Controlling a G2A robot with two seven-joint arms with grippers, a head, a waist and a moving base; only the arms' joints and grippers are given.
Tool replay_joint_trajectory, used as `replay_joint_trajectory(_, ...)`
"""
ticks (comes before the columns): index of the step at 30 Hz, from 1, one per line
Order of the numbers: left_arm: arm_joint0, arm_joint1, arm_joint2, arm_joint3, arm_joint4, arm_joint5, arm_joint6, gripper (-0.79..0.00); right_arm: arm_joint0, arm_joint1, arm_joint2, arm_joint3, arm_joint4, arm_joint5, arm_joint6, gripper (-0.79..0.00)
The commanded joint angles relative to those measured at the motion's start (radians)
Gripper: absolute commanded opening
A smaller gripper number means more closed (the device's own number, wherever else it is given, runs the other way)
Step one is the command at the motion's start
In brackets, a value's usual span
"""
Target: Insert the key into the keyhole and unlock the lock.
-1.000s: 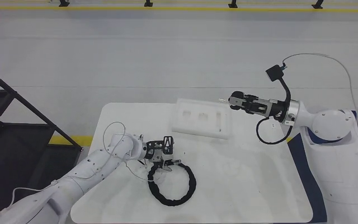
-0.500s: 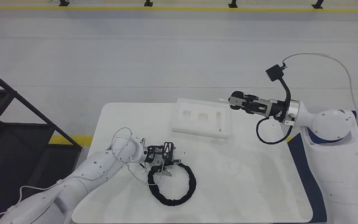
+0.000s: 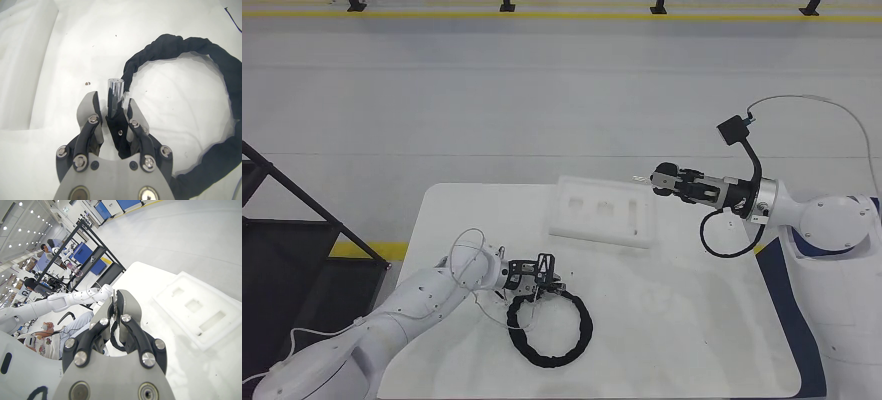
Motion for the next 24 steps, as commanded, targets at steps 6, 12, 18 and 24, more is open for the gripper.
replay_joint_trajectory(6,-0.008,-0.007,-0.005,0.016,0.014,-0.030,0.054,-0.785,0.000,0.000,0.000,0.000,0.000,0.000,0.000,-0.785)
replay_joint_trajectory(12,-0.006,0.016,-0.048,-0.002,-0.008,-0.066,0.143,-0.785,0.000,0.000,0.000,0.000,0.000,0.000,0.000,-0.785)
replay_joint_trajectory(18,0.022,0.049,-0.106,-0.072,-0.040,-0.080,0.185,-0.785,0.000,0.000,0.000,0.000,0.000,0.000,0.000,-0.785)
replay_joint_trajectory(24,0.050,0.079,-0.166,-0.192,-0.047,-0.070,0.171,-0.785,-0.034,0.003,-0.033,-0.017,-0.030,0.036,0.021,-0.785)
